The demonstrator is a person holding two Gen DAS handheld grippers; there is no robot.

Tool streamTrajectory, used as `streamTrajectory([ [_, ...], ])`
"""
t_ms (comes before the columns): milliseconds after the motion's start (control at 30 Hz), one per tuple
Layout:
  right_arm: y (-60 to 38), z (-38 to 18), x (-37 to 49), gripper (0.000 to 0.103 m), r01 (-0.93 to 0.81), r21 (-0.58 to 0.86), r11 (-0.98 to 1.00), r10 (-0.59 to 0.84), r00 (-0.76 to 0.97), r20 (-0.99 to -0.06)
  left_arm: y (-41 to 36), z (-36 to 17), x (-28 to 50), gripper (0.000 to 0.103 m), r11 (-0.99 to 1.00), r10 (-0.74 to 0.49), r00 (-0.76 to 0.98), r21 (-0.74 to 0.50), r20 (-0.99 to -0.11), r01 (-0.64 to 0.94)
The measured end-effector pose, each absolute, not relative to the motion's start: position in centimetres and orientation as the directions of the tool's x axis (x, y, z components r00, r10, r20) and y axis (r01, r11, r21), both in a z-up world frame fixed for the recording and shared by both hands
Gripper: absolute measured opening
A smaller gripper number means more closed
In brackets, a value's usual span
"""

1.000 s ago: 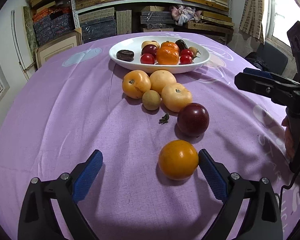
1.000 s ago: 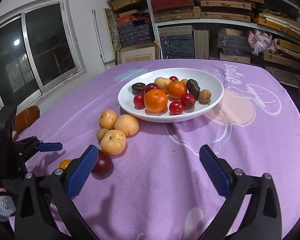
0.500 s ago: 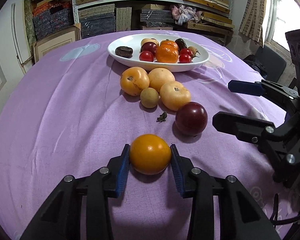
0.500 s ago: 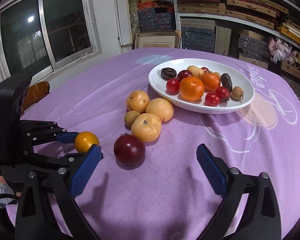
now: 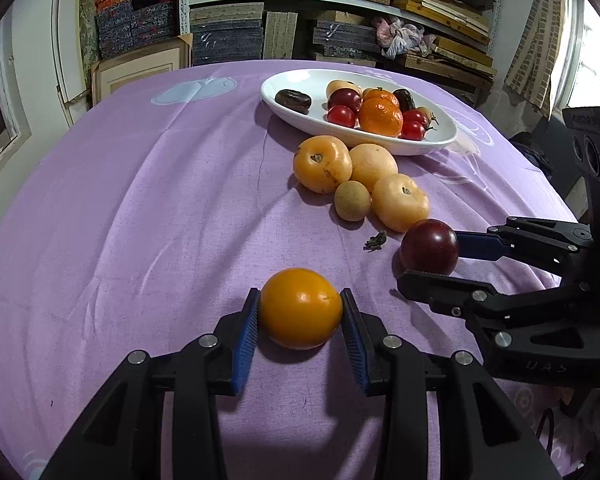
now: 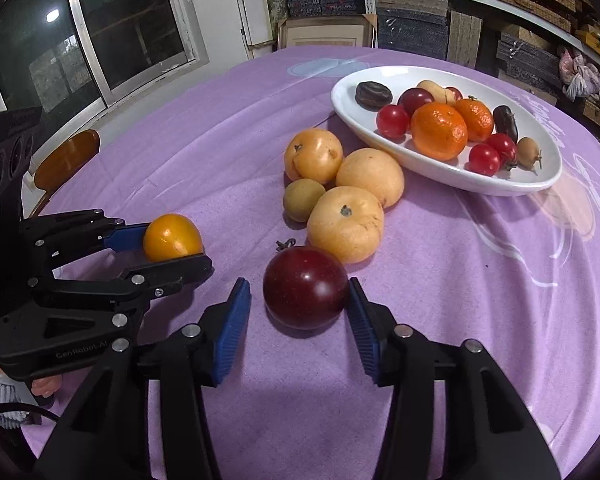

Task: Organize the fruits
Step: 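Grasp an orange fruit with the left gripper while the right grasps a dark red plum, then carry the orange fruit and dark red plum onto the white plate, opening both grippers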

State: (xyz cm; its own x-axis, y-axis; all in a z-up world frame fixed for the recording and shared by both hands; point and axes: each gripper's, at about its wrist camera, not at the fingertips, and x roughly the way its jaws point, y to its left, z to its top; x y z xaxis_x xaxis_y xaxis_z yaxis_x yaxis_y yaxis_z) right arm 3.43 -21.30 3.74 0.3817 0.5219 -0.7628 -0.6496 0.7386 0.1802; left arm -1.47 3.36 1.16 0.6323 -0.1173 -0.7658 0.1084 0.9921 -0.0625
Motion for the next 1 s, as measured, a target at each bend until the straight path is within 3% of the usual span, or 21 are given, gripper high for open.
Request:
streamTrajectory([
  [300, -22.4, 4.1, 3.8, 0.040, -0.633, 0.238, 0.737, 0.561, 0.375, -0.738, 2.6, 1.1, -1.5, 0.040, 0.983, -0.164, 0.630, -0.073, -0.759, 0.168],
  [567, -24.3, 5.0, 3.6, 0.040, -0.620, 0.248, 0.745, 0.574, 0.406, -0.711, 3.5, 1.4, -1.1, 0.040, 0.994, -0.103, 0.647, -0.063, -0.755, 0.085],
  [767, -27.6, 8.1, 5.4, 0.040, -0.578, 0.278, 0.767, 0.592, 0.471, -0.654, 5.1, 4.7, 1.6, 0.040, 0.998, -0.065, 0.692, -0.061, -0.719, 0.031],
  [1000, -31.1, 13.2, 11.5, 0.039, -0.481, 0.200, 0.854, 0.495, 0.628, -0.600, 3.7, 9.8, 9.4, 0.040, 0.999, -0.040, 0.756, -0.041, -0.653, 0.018],
])
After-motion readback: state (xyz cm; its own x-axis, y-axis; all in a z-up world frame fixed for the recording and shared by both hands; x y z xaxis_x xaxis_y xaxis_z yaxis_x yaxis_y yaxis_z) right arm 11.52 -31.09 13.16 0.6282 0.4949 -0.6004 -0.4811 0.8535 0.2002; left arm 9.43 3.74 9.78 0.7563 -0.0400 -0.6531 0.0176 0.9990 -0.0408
